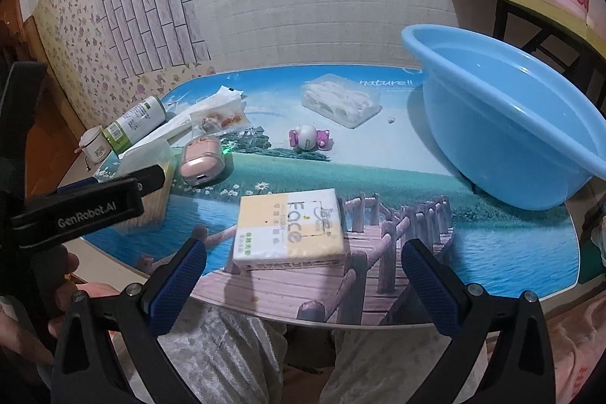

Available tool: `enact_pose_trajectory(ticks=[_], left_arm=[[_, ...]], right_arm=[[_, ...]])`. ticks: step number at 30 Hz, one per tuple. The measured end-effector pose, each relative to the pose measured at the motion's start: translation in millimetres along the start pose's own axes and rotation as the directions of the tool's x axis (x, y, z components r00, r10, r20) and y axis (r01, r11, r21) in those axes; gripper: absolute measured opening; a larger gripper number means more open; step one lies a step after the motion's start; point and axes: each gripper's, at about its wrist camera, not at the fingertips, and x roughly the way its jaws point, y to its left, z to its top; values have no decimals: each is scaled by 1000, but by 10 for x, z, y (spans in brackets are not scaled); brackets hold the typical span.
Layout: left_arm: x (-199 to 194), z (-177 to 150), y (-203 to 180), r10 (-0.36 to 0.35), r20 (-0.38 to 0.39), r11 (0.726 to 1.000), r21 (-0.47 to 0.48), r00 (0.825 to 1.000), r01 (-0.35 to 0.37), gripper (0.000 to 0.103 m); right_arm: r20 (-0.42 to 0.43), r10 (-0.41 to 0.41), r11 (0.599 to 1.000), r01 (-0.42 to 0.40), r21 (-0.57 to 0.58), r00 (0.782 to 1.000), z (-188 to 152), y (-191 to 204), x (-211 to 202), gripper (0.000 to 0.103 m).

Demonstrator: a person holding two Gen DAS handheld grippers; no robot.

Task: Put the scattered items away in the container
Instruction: 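Reach the right gripper to the Face tissue pack while the left approaches the toothpick box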

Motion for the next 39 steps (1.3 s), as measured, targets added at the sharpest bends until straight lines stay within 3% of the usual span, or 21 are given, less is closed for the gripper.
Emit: enact_pose_trajectory(ticks=[8, 19, 30, 34, 39], left_arm=[[98, -39, 43, 28, 4, 998, -50, 1000, -28, 103], [128, -118, 91, 57, 35, 998, -35, 998, -56, 103], [97, -154, 164, 2, 101, 1000, 25, 995, -4, 102], [79, -172, 155, -40, 120, 998, 47, 992, 35, 92], [86, -190, 140, -47, 132, 997, 68, 990, 39, 91]], right_arm=[[-3, 0, 1000, 0, -3, 1000, -6, -18, 44, 103], [2, -6, 1000, 7, -16, 1000, -23, 26, 73, 103], [35, 5, 1000, -5, -20, 999, 1, 63, 122, 103], [43, 13, 1000, -12, -20, 999, 18, 51, 160, 103], [67, 15, 999, -12, -44, 998, 74, 65, 224, 103]])
